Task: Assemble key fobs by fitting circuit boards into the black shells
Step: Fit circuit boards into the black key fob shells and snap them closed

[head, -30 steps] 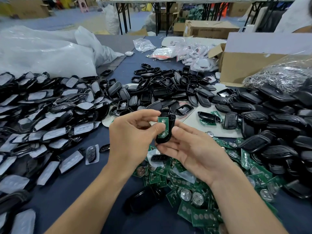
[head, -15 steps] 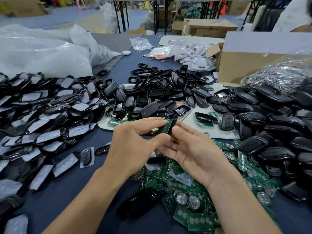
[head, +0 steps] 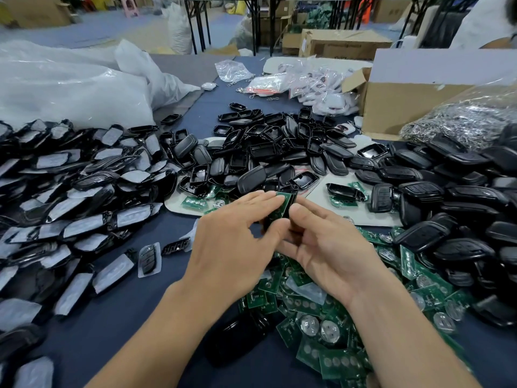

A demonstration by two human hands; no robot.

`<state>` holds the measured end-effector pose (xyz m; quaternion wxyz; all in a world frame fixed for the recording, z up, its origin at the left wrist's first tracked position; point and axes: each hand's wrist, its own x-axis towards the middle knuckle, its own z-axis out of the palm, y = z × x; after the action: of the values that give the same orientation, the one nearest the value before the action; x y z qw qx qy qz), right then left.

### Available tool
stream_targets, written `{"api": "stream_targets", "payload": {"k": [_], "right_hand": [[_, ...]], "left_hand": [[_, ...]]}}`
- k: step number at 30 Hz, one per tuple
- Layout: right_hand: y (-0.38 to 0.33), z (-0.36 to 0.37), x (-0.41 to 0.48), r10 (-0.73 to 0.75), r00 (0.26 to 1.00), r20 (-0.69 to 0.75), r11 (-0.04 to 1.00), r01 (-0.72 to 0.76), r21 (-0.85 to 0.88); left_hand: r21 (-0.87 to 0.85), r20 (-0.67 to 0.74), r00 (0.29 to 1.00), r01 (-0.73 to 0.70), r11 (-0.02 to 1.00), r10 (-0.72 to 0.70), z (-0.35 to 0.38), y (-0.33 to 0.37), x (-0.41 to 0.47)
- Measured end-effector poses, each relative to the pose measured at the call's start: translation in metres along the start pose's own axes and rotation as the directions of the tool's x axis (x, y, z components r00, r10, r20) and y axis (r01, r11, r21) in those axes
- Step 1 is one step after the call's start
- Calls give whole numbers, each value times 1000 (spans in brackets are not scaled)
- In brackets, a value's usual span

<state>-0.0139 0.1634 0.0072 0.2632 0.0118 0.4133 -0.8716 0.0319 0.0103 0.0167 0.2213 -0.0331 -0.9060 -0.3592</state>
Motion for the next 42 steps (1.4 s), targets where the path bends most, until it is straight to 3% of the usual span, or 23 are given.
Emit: {"api": "stream_targets", "payload": {"k": [7, 19, 27, 31, 34, 38, 42], "right_hand": [[2, 8, -4, -51, 997, -59, 994, 45, -104], [9, 14, -3, -178, 981, -78, 968, 161, -191], [20, 14, 1, -297, 950, -102, 888, 235, -395], [19, 13, 2, -293, 955, -47, 859, 242, -451], [17, 13, 2, -274, 962, 6, 839, 241, -488], [19, 11, 2, -295, 955, 19, 687, 226, -691], [20, 11, 0, -331, 944, 11, 613, 224, -758]], "left_hand": [[99, 11, 999, -41, 994, 40, -2, 10, -4], [29, 48, 998, -38, 999, 37, -1, 11, -3], [36, 26, 999, -43, 998, 42, -2, 8, 0], [-68, -5, 999, 50, 996, -50, -3, 6, 2], [-212, -58, 978, 186, 959, -203, -3, -1, 5], [-447, 145, 942, 336, 829, -303, -8, -10, 17], [-499, 236, 895, 447, 743, -379, -8, -15, 21]]}}
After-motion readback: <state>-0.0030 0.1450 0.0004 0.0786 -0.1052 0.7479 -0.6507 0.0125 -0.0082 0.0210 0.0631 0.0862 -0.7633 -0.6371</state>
